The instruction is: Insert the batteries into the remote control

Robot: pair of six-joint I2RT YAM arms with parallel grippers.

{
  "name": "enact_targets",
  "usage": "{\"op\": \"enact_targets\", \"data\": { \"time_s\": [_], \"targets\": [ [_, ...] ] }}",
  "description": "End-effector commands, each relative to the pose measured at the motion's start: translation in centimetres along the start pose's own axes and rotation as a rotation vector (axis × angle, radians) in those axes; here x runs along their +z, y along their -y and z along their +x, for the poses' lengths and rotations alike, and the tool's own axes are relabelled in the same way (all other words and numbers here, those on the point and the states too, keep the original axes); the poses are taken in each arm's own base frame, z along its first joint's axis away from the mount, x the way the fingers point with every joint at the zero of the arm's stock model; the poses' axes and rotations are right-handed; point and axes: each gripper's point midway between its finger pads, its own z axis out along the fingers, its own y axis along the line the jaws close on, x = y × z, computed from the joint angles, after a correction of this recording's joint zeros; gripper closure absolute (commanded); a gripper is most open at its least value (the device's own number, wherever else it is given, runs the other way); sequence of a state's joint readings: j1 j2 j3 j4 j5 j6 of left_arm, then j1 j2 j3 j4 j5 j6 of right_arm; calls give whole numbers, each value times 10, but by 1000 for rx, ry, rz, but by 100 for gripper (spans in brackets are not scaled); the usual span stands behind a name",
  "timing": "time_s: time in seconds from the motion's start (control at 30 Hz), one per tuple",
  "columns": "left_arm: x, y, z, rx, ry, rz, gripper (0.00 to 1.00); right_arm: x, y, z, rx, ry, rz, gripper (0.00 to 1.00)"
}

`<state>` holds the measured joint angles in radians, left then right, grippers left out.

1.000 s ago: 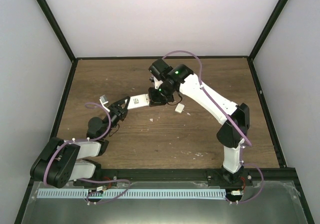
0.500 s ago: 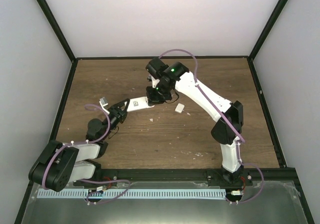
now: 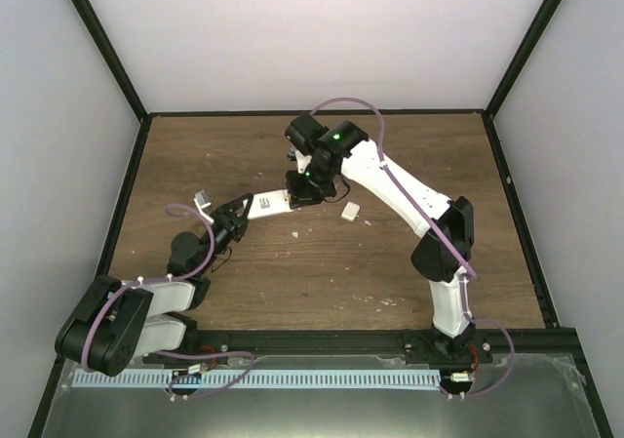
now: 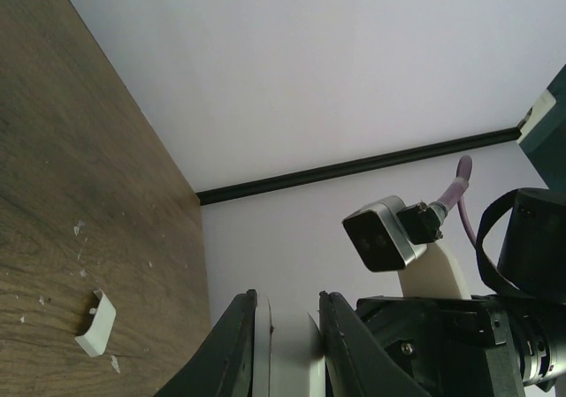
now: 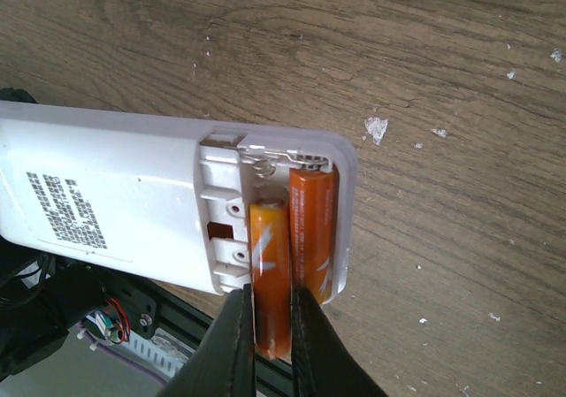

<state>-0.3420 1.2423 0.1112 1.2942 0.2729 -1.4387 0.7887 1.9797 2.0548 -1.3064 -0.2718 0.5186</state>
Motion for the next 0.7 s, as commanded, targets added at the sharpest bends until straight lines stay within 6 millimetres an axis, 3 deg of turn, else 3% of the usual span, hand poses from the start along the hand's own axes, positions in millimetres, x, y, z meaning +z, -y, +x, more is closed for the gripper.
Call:
{"op": "enact_targets", "data": {
  "time_s": [0.0,0.67],
  "targets": [
    [-2,19,0,6,2,71,100,-6,-5,-5,-14,8,-15,94],
    [-1,19,0,0,1,71,100,1,-3,-17,-33,46,1,99]
  ]
}}
